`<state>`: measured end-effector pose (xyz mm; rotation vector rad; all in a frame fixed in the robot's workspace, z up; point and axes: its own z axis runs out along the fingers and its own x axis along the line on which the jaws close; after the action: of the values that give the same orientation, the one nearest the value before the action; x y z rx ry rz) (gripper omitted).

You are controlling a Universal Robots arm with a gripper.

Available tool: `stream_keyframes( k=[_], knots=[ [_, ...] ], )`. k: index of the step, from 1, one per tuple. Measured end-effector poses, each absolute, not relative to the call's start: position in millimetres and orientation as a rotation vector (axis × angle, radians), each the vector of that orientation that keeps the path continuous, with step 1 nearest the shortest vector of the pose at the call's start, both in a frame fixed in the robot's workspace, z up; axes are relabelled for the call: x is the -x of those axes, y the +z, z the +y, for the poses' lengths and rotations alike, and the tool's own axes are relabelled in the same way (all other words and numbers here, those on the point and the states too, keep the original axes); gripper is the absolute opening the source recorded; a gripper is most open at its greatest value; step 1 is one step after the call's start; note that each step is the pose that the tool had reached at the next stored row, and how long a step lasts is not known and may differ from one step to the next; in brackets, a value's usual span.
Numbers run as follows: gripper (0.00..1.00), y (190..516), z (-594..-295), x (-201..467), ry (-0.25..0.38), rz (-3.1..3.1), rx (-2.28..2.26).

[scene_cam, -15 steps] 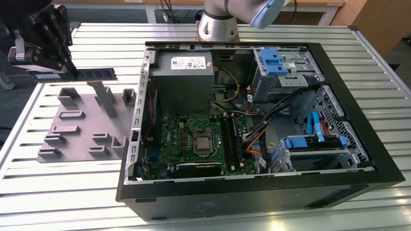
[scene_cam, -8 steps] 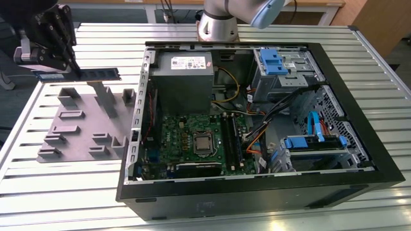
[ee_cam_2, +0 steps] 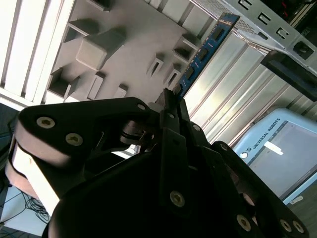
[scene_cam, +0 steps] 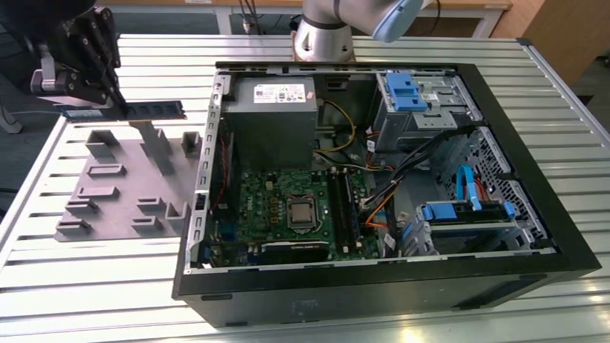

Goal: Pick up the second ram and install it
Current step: 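Pick up the second ram and move it above second insertion slot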

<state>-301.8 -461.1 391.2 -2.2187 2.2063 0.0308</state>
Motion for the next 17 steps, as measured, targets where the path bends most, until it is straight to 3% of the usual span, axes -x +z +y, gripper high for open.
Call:
stream_keyframes(
  k=[17],
  knots=[
    [0.14, 391.2, -461.1, 285.6, 0.031, 2.206, 2.219]
  ],
)
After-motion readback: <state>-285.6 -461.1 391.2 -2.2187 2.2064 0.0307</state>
